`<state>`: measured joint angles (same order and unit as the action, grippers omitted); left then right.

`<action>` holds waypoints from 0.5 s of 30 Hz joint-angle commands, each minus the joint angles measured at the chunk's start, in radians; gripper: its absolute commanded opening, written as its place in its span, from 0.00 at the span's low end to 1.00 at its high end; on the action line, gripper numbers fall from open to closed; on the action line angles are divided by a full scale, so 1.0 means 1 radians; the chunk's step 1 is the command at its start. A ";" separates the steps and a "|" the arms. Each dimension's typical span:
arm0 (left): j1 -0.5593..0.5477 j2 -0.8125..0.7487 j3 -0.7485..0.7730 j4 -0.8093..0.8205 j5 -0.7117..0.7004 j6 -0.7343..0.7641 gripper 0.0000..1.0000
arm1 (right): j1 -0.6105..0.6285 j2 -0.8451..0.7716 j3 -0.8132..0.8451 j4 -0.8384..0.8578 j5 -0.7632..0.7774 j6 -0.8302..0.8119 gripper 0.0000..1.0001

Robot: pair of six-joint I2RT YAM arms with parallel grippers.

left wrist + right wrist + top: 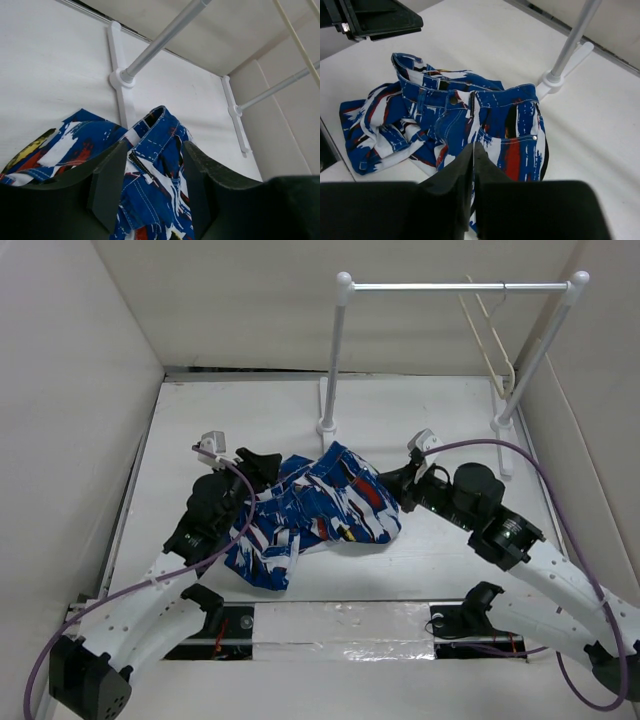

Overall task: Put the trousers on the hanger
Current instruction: Flatten out the trousers at the center of the board.

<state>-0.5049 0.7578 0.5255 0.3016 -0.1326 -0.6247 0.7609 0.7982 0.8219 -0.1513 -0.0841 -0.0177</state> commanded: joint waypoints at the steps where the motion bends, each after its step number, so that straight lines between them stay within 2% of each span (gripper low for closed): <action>1: -0.004 -0.064 -0.007 -0.039 -0.077 -0.006 0.44 | 0.006 0.028 0.022 0.111 -0.032 -0.016 0.00; 4: -0.004 -0.126 -0.038 -0.087 -0.150 -0.039 0.32 | 0.006 0.088 0.029 0.140 -0.068 -0.018 0.00; 5: -0.004 -0.143 -0.057 -0.105 -0.189 -0.044 0.26 | 0.006 0.120 0.042 0.141 -0.072 -0.018 0.00; 6: -0.004 -0.175 -0.062 -0.120 -0.208 -0.052 0.16 | 0.015 0.137 0.051 0.166 -0.083 -0.018 0.00; 9: -0.004 -0.225 -0.056 -0.235 -0.255 -0.092 0.00 | 0.037 0.246 0.092 0.212 -0.132 -0.034 0.00; 13: -0.004 -0.307 -0.094 -0.335 -0.308 -0.147 0.00 | 0.130 0.438 0.216 0.207 -0.134 -0.077 0.00; 14: -0.004 -0.319 -0.101 -0.375 -0.320 -0.158 0.01 | 0.146 0.476 0.249 0.199 -0.132 -0.102 0.09; 15: -0.004 -0.340 -0.101 -0.398 -0.331 -0.188 0.08 | 0.158 0.514 0.279 0.194 -0.132 -0.117 0.16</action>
<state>-0.5049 0.4625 0.4408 0.0032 -0.3927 -0.7422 0.8715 1.2446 1.0019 -0.0189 -0.1879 -0.0677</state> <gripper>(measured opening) 0.057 0.134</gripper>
